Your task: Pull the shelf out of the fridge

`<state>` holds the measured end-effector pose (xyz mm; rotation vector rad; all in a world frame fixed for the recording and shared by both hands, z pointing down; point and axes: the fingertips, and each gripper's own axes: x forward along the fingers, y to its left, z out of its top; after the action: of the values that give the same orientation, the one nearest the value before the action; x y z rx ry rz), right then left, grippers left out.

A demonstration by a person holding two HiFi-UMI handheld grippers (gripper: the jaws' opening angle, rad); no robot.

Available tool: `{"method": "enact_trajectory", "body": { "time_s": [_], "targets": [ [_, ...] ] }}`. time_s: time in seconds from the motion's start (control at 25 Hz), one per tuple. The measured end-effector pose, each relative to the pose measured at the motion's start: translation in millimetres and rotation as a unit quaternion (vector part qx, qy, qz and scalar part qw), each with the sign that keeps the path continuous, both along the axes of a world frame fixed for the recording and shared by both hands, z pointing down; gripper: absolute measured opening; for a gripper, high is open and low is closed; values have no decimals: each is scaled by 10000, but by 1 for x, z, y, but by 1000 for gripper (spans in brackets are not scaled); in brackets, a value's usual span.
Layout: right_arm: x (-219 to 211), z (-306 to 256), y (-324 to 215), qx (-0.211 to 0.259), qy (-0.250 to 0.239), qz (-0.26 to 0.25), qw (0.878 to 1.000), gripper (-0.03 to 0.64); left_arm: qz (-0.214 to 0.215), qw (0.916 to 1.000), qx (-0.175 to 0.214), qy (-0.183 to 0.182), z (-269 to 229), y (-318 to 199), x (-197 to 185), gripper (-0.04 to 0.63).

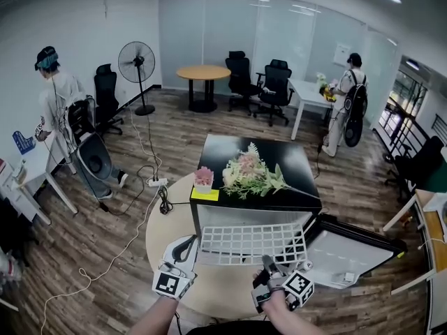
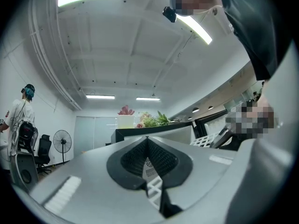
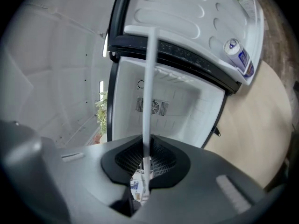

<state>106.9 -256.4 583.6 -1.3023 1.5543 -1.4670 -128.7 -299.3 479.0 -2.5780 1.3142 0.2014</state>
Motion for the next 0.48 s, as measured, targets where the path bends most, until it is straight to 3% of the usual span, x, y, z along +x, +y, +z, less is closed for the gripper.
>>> {"method": "enact_trajectory", "body": {
  "time_s": [0.24, 0.48],
  "targets": [
    [11, -9, 8, 424, 1354, -79, 9898, 35, 59, 10000, -32, 69, 2, 0, 1, 0],
    [24, -17, 20, 802, 3173, -189, 9448, 37, 330, 9994, -94, 76, 4, 0, 22, 0]
  ]
}}
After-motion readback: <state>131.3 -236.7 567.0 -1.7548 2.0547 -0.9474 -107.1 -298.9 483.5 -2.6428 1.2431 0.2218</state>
